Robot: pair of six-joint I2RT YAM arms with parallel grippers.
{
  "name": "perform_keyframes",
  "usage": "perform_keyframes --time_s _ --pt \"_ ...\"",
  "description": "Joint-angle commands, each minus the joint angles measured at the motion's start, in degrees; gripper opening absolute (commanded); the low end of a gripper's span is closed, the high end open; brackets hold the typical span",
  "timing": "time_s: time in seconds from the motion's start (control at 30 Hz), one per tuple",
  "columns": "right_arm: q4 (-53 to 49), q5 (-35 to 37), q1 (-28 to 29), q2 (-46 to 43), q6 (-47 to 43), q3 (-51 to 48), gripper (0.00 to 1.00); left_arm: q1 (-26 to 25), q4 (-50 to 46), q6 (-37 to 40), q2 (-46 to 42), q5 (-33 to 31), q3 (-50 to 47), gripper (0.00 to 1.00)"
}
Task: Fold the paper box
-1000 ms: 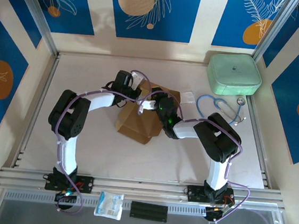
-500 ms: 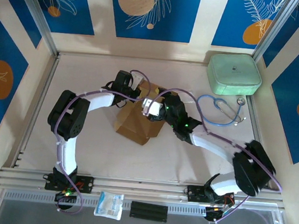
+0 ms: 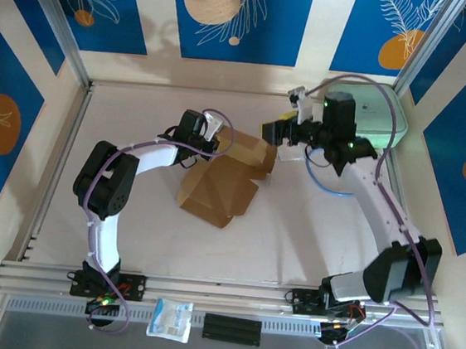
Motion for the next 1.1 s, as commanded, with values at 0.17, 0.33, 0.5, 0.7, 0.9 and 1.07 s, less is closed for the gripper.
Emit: perform_keyframes --time_s 0.17,0.33,0.5,0.7,0.9,1.07 --pt "-19.36 -6.52 -0.15 16.55 1.82 16.38 0.8 -0.83 -5.75 -1.12 -3.28 2.38 -0.96 0.26" --pt "-19.23 -3.14 0.5 19.47 2.81 17.5 0.8 -0.82 -5.87 -1.57 -5.98 3.26 -2.53 0.39" --pt "-17.29 4.45 1.28 17.89 6.29 16.19 0.79 -0.95 -6.21 -2.49 -8.67 3.06 -4.53 0.47" --pt "-15.22 14.06 2.65 12.17 17.34 12.49 0.75 -1.03 -5.77 -7.13 -17.76 6.1 -9.66 0.56" --pt "-15.34 23.92 7.92 3.2 34.53 7.05 0.69 1.09 -21.06 -24.24 -26.57 3.38 -3.66 0.56" --pt "-14.48 38.66 18.04 -0.08 42.9 2.08 0.66 4.69 -35.49 -25.81 -16.53 13.01 13.86 0.58"
